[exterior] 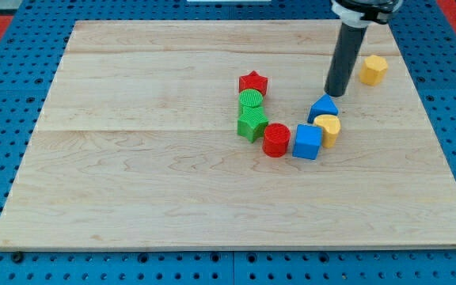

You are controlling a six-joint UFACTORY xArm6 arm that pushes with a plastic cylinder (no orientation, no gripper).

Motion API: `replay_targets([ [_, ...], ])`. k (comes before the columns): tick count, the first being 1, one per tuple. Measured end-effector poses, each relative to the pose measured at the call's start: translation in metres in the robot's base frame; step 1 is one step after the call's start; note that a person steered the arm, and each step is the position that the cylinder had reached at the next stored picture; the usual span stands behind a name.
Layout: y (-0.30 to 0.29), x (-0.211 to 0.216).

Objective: Place yellow hexagon above blue triangle

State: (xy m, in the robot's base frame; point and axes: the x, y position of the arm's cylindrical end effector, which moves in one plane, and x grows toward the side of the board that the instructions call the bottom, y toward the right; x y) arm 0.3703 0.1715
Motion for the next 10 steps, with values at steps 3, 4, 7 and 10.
replay_targets([
  [3, 0.106, 0.014],
  [4, 0.142, 0.0],
  [7, 0.136, -0.072],
  [10, 0.07, -0.072],
])
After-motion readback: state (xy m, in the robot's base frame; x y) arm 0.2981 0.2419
